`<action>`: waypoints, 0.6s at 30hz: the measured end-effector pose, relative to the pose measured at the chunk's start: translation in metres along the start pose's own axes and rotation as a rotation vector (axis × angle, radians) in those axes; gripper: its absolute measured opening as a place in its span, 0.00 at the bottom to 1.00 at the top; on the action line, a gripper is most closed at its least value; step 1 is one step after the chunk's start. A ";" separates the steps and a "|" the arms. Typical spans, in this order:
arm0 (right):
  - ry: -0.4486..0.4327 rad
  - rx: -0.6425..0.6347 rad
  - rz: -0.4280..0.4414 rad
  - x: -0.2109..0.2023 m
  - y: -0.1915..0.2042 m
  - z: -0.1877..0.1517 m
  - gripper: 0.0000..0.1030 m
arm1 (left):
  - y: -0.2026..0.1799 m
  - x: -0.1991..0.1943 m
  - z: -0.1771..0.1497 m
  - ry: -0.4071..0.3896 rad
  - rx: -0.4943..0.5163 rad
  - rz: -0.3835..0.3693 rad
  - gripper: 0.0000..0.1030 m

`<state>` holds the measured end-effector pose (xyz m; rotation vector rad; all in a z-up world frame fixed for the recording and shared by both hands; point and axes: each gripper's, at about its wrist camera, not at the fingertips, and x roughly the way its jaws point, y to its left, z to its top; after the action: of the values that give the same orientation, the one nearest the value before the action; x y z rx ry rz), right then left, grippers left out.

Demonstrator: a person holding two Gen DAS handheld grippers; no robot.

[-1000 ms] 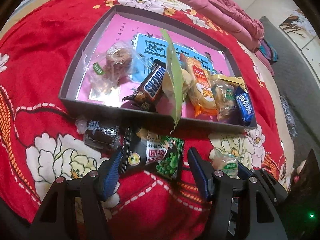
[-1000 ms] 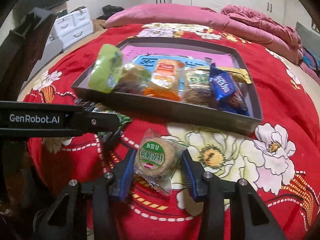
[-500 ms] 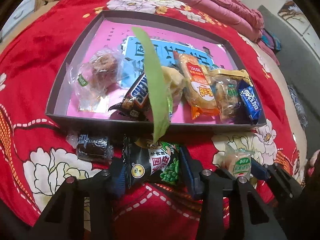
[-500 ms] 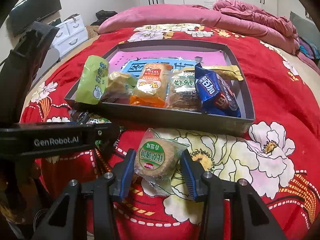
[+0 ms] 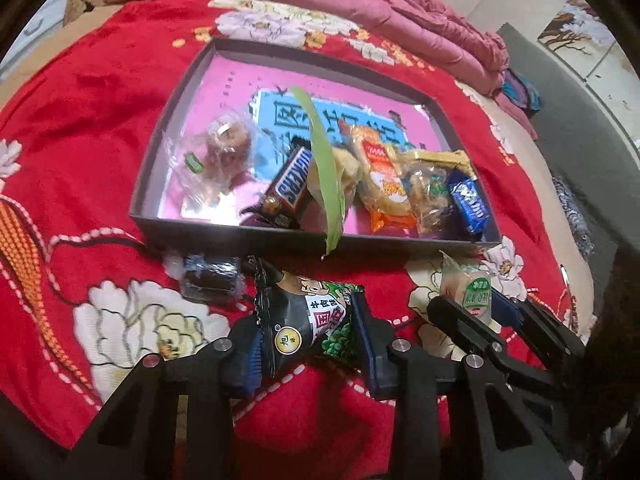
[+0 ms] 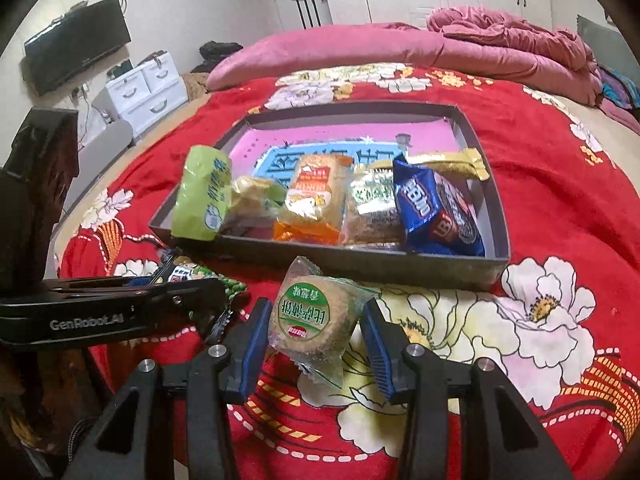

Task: Organize snacks
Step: 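Grasp the dark green-and-black snack bag with the left tool while the right lifts the pastry, then carry the snack bag over the tray with the left tool while the right carries the pastry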

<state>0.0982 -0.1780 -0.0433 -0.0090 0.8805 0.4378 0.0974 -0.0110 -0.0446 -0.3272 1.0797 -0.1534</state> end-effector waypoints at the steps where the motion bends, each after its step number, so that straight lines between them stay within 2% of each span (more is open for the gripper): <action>1: -0.008 -0.001 0.003 -0.002 0.000 0.000 0.44 | 0.001 -0.005 0.000 -0.008 0.001 -0.004 0.38; 10: -0.066 -0.007 0.006 -0.014 -0.001 0.006 0.44 | 0.007 -0.039 0.012 -0.095 0.004 0.010 0.37; 18: -0.088 -0.008 0.004 -0.017 -0.003 0.011 0.44 | 0.014 -0.046 0.024 -0.134 -0.012 0.034 0.37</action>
<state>0.0975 -0.1850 -0.0241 0.0043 0.7918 0.4419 0.0968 0.0200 0.0001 -0.3251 0.9530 -0.0927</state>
